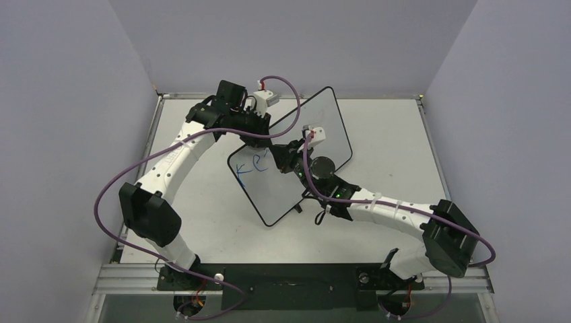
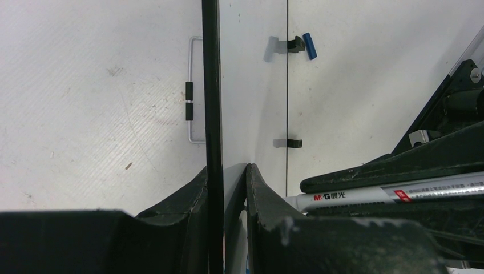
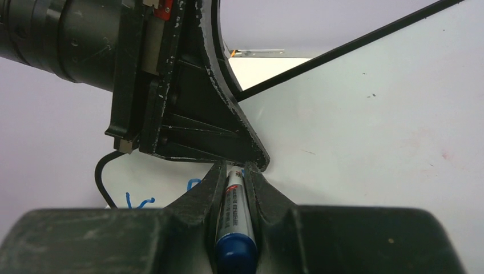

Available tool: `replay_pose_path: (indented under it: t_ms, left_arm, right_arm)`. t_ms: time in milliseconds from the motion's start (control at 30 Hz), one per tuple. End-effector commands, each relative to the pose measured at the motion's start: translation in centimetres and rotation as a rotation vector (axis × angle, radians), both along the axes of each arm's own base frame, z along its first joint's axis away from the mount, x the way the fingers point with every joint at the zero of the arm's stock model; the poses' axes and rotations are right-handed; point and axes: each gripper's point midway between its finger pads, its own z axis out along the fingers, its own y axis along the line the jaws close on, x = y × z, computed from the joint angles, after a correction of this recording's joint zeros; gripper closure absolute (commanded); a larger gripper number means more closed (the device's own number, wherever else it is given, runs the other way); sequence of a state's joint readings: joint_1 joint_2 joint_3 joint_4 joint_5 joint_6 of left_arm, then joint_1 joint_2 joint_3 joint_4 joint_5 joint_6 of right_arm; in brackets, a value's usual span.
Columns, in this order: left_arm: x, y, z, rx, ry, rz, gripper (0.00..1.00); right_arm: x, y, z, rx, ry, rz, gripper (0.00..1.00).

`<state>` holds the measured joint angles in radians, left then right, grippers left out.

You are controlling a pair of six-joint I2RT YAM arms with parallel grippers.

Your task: Write a sentence on the whiteboard

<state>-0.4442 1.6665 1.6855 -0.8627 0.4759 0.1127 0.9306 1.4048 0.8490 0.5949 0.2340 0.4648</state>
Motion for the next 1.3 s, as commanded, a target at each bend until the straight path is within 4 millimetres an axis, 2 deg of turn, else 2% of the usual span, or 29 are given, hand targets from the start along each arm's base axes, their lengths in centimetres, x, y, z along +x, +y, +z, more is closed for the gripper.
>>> replay_pose_path:
  t_ms: [0,100,300,467,667,800,1067,1267]
  left_arm:
    - [2.1,1.0,0.9,0.084,-0.185,-0.014,1.0]
    - [2.1,1.0,0.9,0.085,-0.186,-0.012,1.0]
    - [2.2,1.0,1.3,0.079,-0.192,-0.01,1.0]
    - [2.3,0.9,1.3,0.074,-0.192,-0.009,1.0]
    - [2.4,0.8,1.7,0.064,-0.196,-0.005,1.0]
    - [2.5,0.7,1.8,0.054,-0.196,0.004,1.0]
    - [2.6,0.3,1.3,0.02,-0.202,0.014,1.0]
    - [2.8,0.3,1.4,0.021,-0.213,0.015,1.0]
  right_arm:
    - [-0.3,1.8,2.0,0.069,-0.026,0.048,1.0]
    - [-0.8,2.3,1.6,0.072,-0.018,0.067,1.0]
    - [-1.2,1.8,-0.5,0.056,0.017,0.063,1.0]
    - [-2.0,0.5,-3.3,0.038,0.06,0.048,1.0]
    - [-2.0,-0.8,-4.7,0.013,0.079,0.019,1.0]
    - [-1.4,-1.6,-4.6,0.009,0.078,-0.008,1.0]
    - [0.2,-3.7,-3.0,-0.022,0.052,-0.071,1.0]
    - [-0.9,-3.7,0.1,-0.011,-0.036,-0.005,1.0]
